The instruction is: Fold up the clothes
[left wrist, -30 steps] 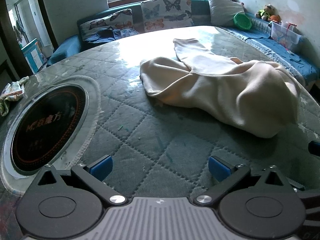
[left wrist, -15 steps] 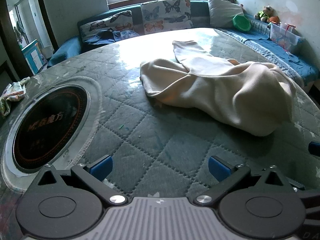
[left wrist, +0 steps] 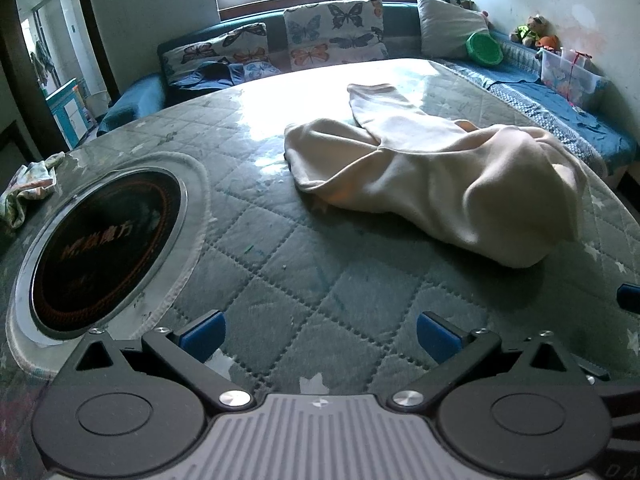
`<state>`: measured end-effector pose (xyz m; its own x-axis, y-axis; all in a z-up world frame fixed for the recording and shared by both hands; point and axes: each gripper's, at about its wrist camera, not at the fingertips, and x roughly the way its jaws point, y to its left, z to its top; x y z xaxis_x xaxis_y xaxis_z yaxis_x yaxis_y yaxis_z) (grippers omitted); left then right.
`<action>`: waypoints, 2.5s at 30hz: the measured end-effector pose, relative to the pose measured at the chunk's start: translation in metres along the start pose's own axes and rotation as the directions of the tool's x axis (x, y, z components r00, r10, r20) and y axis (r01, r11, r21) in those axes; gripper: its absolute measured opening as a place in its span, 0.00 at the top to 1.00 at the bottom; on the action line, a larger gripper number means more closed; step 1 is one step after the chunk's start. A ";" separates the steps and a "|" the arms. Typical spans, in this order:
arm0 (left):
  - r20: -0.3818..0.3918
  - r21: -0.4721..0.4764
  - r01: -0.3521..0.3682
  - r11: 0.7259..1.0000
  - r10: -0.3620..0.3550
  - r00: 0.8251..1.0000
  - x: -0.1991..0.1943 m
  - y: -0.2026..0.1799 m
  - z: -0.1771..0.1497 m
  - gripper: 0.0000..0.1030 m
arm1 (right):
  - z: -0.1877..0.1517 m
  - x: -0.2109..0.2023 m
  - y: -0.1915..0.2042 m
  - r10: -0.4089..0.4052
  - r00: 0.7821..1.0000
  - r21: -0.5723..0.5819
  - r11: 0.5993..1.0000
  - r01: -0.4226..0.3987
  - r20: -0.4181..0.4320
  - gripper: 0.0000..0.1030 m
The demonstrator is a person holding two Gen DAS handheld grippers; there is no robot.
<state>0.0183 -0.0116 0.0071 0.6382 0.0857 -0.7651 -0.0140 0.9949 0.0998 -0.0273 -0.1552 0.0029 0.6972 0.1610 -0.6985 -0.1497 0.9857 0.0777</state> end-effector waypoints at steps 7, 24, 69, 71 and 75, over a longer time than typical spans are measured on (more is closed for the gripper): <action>0.002 -0.004 -0.001 1.000 0.001 1.000 -0.002 0.001 -0.002 0.00 | -0.001 -0.003 0.002 0.002 1.000 -0.004 1.000 -0.002 -0.001 0.00; 0.007 0.002 -0.007 1.000 0.007 1.000 -0.005 0.001 -0.001 0.00 | 0.000 -0.003 0.004 0.012 1.000 -0.017 1.000 -0.012 -0.003 0.00; -0.016 0.025 -0.021 0.999 0.021 1.000 0.020 -0.004 0.029 0.00 | 0.016 0.018 -0.012 0.014 1.000 -0.021 1.000 -0.014 -0.002 0.00; -0.016 0.021 -0.020 1.000 0.020 1.000 0.021 -0.003 0.032 0.00 | 0.018 0.019 -0.013 0.013 1.000 -0.020 1.000 -0.013 0.001 0.00; -0.013 0.016 -0.024 1.000 0.024 1.000 0.023 -0.001 0.038 0.00 | 0.024 0.019 -0.016 0.013 1.000 -0.019 1.000 -0.013 0.012 0.00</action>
<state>0.0620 -0.0124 0.0139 0.6279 0.1106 -0.7704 -0.0168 0.9915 0.1287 0.0048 -0.1669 0.0054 0.7036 0.1748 -0.6888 -0.1719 0.9824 0.0737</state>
